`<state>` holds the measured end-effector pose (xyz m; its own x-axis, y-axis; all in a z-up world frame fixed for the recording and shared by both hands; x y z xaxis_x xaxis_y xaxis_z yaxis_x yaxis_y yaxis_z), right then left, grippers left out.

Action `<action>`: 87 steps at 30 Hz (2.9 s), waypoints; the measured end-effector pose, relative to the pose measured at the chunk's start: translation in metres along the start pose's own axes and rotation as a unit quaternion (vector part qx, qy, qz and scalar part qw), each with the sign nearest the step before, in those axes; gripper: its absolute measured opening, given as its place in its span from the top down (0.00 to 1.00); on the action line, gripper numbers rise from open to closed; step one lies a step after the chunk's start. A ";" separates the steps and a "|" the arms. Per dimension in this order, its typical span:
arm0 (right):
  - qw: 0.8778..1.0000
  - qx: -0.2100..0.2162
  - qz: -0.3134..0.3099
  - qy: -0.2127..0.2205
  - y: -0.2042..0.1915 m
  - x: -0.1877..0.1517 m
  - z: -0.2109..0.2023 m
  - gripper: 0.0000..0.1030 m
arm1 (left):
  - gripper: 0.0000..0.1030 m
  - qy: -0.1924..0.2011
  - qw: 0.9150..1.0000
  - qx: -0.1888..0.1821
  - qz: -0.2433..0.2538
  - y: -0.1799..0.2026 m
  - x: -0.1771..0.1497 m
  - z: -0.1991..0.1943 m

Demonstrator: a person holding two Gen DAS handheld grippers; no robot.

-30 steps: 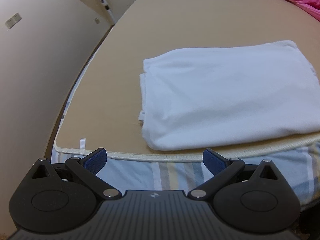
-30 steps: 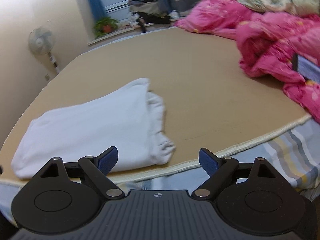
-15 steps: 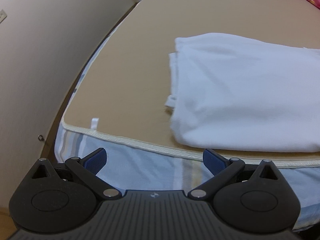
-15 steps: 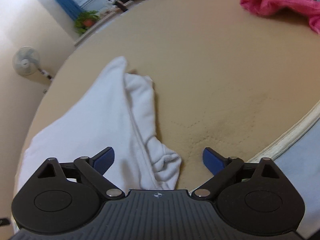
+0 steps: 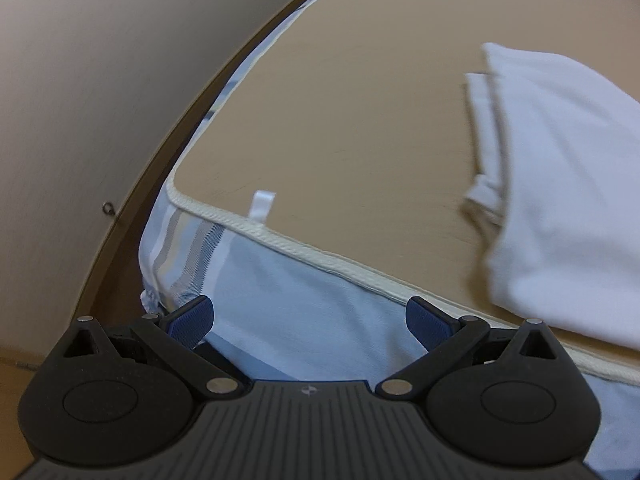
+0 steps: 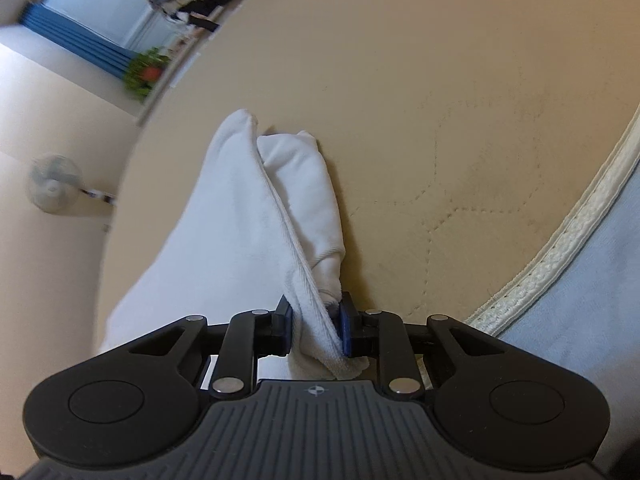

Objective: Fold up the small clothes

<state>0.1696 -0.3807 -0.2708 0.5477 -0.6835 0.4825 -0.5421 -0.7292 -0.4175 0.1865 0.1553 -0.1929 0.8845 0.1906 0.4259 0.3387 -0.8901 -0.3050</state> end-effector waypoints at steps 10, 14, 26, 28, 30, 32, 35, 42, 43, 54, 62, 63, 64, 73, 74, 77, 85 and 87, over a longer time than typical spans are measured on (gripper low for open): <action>0.890 -0.071 -0.439 0.101 -0.264 -0.027 -0.008 0.81 | 0.00 -0.033 0.999 -0.030 -0.029 -0.038 0.010 0.029; 0.798 -0.002 -0.599 0.061 -0.361 -0.132 0.025 0.80 | 0.00 -0.038 0.997 -0.043 -0.046 -0.058 0.010 0.034; 0.818 0.119 -0.561 -0.040 -0.331 -0.174 0.018 0.44 | 0.01 -0.016 0.993 -0.109 -0.046 -0.055 0.018 0.023; 0.834 0.101 -0.543 -0.022 -0.317 -0.153 0.011 0.47 | 0.01 0.006 0.990 -0.141 -0.030 -0.037 0.022 0.002; 0.846 0.078 -0.526 -0.016 -0.304 -0.138 0.012 0.47 | 0.01 0.025 0.985 -0.173 -0.007 -0.016 0.025 -0.019; 0.859 0.064 -0.508 -0.016 -0.289 -0.130 0.013 0.47 | 0.01 0.047 0.978 -0.203 0.026 0.005 0.026 -0.041; 0.872 0.060 -0.486 -0.024 -0.272 -0.132 0.012 0.47 | 0.01 0.059 0.969 -0.226 0.081 0.038 0.019 -0.056; 0.872 0.061 -0.484 -0.035 -0.251 -0.145 0.012 0.49 | 0.34 0.016 0.979 -0.172 0.105 0.067 0.018 -0.003; 0.874 0.063 -0.481 -0.036 -0.249 -0.144 0.009 0.49 | 0.35 0.010 0.981 -0.170 0.092 0.058 0.020 0.004; 0.879 0.083 -0.470 -0.004 -0.259 -0.138 0.001 0.49 | 0.10 -0.013 0.971 -0.237 0.007 0.019 0.025 -0.022; 0.882 0.072 -0.466 -0.008 -0.256 -0.130 0.015 0.49 | 0.02 -0.015 0.959 -0.268 0.090 0.092 0.007 -0.044; 0.881 0.068 -0.468 -0.019 -0.253 -0.130 0.021 0.48 | 0.02 -0.025 0.965 -0.244 0.089 0.094 0.006 -0.031; 0.881 0.063 -0.468 -0.031 -0.249 -0.132 0.027 0.48 | 0.03 -0.035 0.972 -0.219 0.083 0.091 0.005 -0.016; 0.869 0.057 -0.489 -0.059 -0.222 -0.147 0.030 0.46 | 0.01 -0.040 0.989 -0.138 0.036 0.027 0.011 0.020; 0.870 0.060 -0.486 -0.059 -0.223 -0.147 0.027 0.45 | 0.01 -0.035 0.989 -0.134 0.043 0.026 0.010 0.017; 0.879 0.077 -0.468 -0.051 -0.224 -0.143 0.006 0.38 | 0.01 -0.031 0.988 -0.150 0.031 0.021 0.006 -0.001; 0.877 0.115 -0.467 0.006 -0.219 -0.145 -0.076 0.20 | 0.01 0.015 0.983 -0.178 0.037 0.009 -0.032 -0.082; 0.875 0.114 -0.471 0.013 -0.213 -0.146 -0.090 0.19 | 0.01 0.015 0.982 -0.184 0.036 0.010 -0.042 -0.092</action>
<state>0.1476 -0.1227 -0.1829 0.6676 0.2220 0.7107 0.2837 -0.9583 0.0328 0.1232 0.1000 -0.1358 0.8900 0.1146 0.4413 0.1323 -0.9912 -0.0096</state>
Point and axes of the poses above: each gripper's, at about its wrist camera, not at the fingertips, and z roughly the way its jaws point, y to its right, x to its top, the point moved 5 cm from there along z, roughly the way its jaws point, and after that the axes turned 11 degrees about -z, right-handed, at the moved point
